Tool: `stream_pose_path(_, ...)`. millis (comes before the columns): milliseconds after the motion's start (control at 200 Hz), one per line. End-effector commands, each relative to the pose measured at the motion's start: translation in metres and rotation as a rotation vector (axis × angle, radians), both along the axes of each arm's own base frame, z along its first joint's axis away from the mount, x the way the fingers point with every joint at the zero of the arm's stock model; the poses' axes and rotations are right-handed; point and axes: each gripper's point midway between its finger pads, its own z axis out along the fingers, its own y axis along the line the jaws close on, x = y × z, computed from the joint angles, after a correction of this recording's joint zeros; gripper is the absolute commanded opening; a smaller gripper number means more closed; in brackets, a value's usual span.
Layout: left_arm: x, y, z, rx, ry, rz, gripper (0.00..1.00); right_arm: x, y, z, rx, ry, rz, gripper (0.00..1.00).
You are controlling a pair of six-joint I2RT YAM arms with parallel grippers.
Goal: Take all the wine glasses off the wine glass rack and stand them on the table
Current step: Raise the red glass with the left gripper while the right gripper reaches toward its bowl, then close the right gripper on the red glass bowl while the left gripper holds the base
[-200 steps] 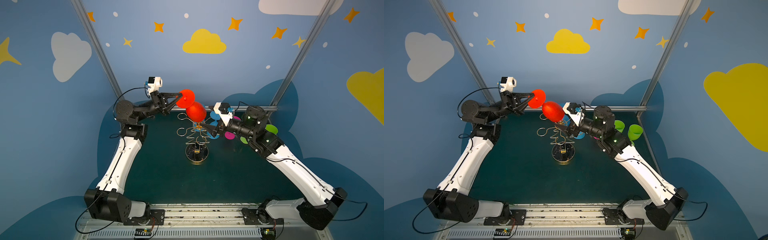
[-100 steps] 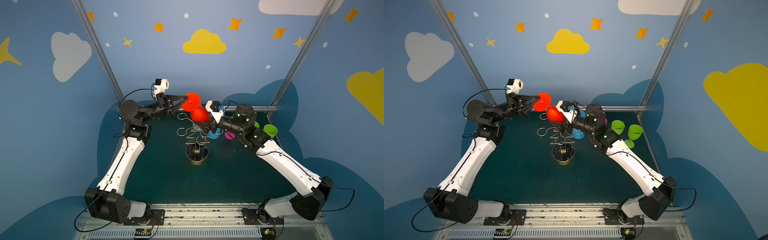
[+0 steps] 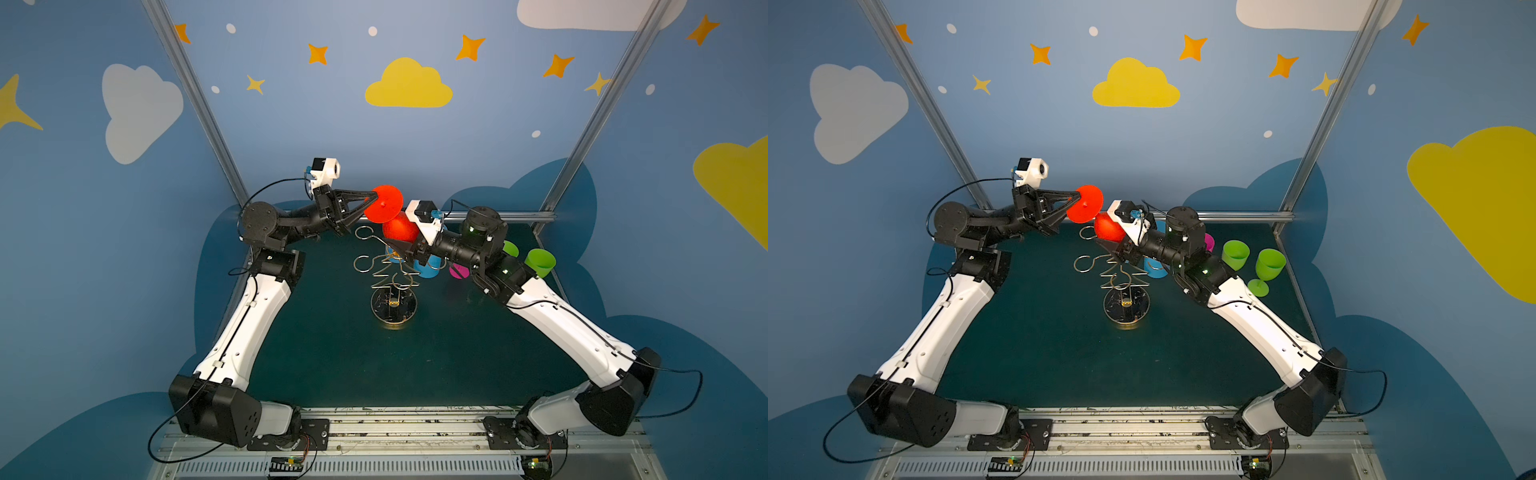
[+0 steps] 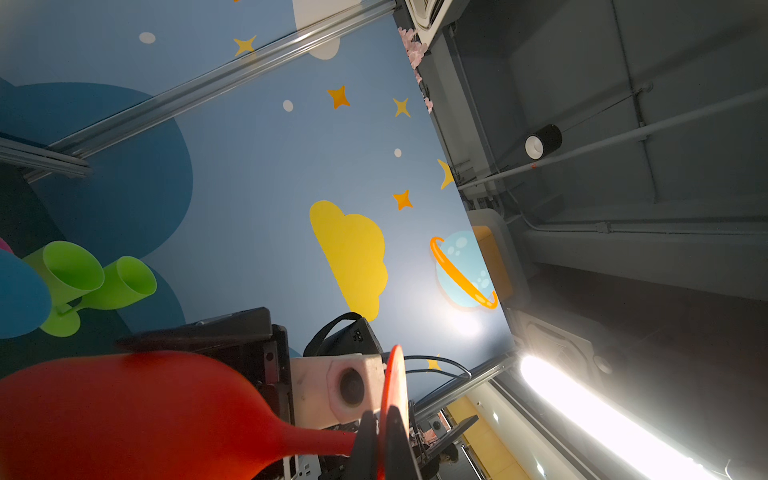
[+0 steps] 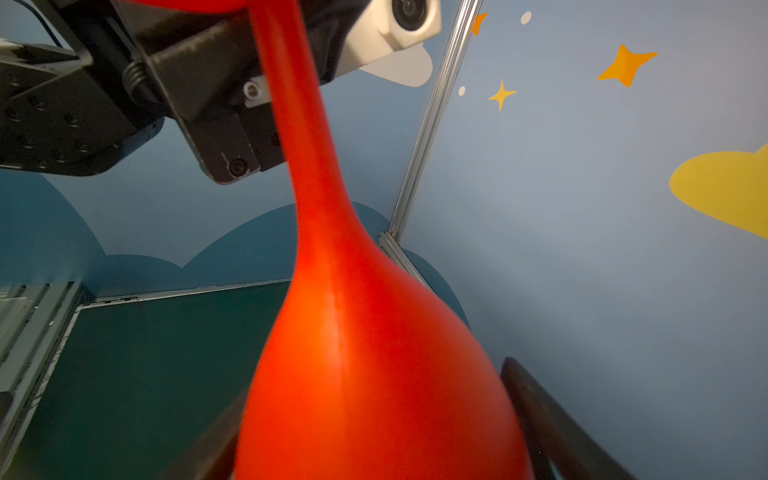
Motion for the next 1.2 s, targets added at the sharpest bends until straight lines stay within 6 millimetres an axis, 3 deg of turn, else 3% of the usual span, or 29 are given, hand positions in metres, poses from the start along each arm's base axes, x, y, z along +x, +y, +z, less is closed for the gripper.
stream_pose_path(0, -0.013, 0.002, 0.014, -0.026, -0.076, -0.001, 0.03, -0.003, -0.001, 0.009, 0.016, 0.003, -0.009, 0.68)
stream_pose_path(145, -0.007, 0.001, 0.011, -0.027, -0.075, 0.012, 0.03, -0.006, -0.007, 0.008, 0.014, 0.030, -0.036, 0.54)
stream_pose_path(190, -0.004, 0.002, 0.009, -0.027, -0.077, 0.025, 0.07, -0.008, -0.011, 0.009, 0.015, 0.044, -0.046, 0.52)
stream_pose_path(275, 0.001, 0.003, 0.002, -0.013, -0.094, 0.060, 0.32, -0.011, -0.019, 0.009, 0.020, 0.079, -0.071, 0.50)
stream_pose_path(401, 0.009, 0.005, -0.011, 0.033, -0.127, 0.140, 0.60, -0.014, -0.038, 0.005, 0.001, 0.157, -0.141, 0.47)
stream_pose_path(446, 0.011, 0.007, -0.013, 0.051, -0.169, 0.183, 0.65, -0.016, -0.046, 0.003, -0.011, 0.189, -0.170, 0.45)
stream_pose_path(576, 0.020, 0.012, -0.026, 0.159, -0.326, 0.351, 0.66, -0.026, -0.072, -0.006, -0.049, 0.274, -0.246, 0.43)
stream_pose_path(786, 0.021, 0.004, -0.049, 0.403, -0.759, 0.583, 0.63, -0.041, -0.104, -0.027, -0.111, 0.418, -0.337, 0.41)
stream_pose_path(1006, 0.009, -0.009, -0.056, 0.539, -1.211, 0.756, 0.59, -0.051, -0.114, -0.032, -0.175, 0.491, -0.350, 0.39)
stream_pose_path(1191, -0.004, -0.030, -0.062, 0.559, -1.446, 0.712, 0.57, -0.050, -0.109, -0.038, -0.202, 0.521, -0.342, 0.38)
